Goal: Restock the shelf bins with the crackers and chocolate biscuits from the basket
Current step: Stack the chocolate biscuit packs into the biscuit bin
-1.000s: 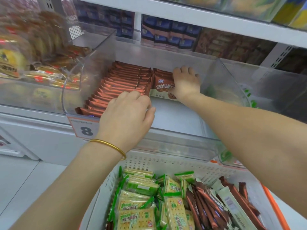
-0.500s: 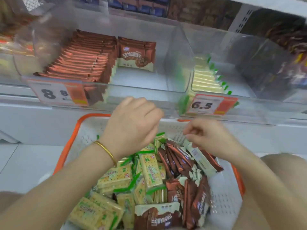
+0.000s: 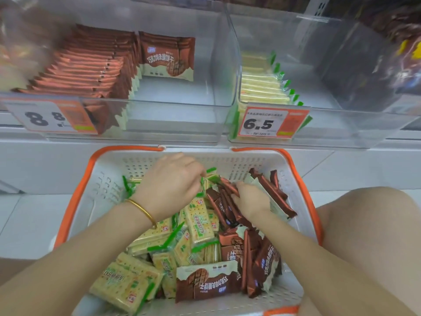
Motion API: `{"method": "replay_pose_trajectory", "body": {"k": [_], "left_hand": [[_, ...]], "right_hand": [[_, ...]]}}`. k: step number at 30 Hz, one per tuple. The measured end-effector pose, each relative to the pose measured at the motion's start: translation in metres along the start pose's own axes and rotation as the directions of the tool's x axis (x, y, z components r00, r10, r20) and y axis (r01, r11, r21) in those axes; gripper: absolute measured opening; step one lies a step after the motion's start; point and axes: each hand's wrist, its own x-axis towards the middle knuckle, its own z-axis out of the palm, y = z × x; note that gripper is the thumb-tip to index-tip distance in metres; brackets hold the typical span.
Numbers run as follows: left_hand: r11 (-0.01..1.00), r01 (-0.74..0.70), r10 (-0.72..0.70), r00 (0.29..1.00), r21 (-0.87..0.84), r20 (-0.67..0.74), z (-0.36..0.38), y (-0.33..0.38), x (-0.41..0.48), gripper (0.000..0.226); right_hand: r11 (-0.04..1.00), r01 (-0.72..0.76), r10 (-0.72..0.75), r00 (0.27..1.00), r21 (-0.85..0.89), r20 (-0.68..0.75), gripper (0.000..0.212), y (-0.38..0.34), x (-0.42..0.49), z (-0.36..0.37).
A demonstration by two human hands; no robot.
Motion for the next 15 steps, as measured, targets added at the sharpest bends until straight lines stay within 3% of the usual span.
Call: {"method": "replay_pose_trajectory", "body": {"k": [2,3,4,6,7,8,10,12,13,15], "left_hand": [[0.995,0.088,-0.086,0.995,-0.055,0.042,0.003,0.002,0.001,0.022],[0.987,0.125,-0.115,0.988,-0.101,0.104,0.003,0.004,0.001,0.022],[0.978,0.150,-0.122,0.974,-0.143,0.191,0.004,0.007,0.000,0.030],[0.970,0.152,-0.071,0.925,-0.192,0.373,0.004,0.016,-0.002,0.064],[0.978,0.117,-0.031,0.901,-0.175,0.432,0.004,0.021,-0.004,0.081],[0.989,0.063,0.005,0.894,-0.136,0.448,0.005,0.025,-0.006,0.092],[0.999,-0.027,0.037,0.927,-0.031,0.373,0.005,0.028,-0.011,0.095],[0.999,-0.047,0.038,0.965,0.026,0.261,0.001,0.024,-0.014,0.077],[0.999,-0.038,0.033,0.975,0.019,0.218,-0.002,0.020,-0.014,0.064],[0.996,0.040,-0.024,0.982,-0.084,0.188,-0.015,0.010,-0.014,0.037]], "right_hand": [[0.984,-0.046,0.044,0.999,0.173,0.012,0.023,-0.001,-0.008,-0.020],[0.929,-0.080,0.070,0.997,0.360,0.041,0.021,-0.003,-0.014,-0.030],[0.794,-0.130,0.090,0.991,0.594,0.096,0.019,-0.007,-0.022,-0.040],[0.324,-0.278,0.052,0.960,0.904,0.277,0.022,-0.020,-0.040,-0.055],[0.107,-0.352,-0.001,0.935,0.930,0.355,0.023,-0.025,-0.047,-0.060],[-0.035,-0.409,-0.043,0.912,0.912,0.408,0.024,-0.031,-0.053,-0.065],[-0.207,-0.491,-0.098,0.871,0.846,0.481,0.025,-0.043,-0.063,-0.074],[-0.236,-0.545,-0.136,0.838,0.804,0.528,0.031,-0.051,-0.070,-0.084],[-0.164,-0.564,-0.150,0.825,0.810,0.544,0.037,-0.053,-0.073,-0.088],[0.124,-0.534,-0.157,0.822,0.837,0.548,0.056,-0.053,-0.078,-0.097]]}}
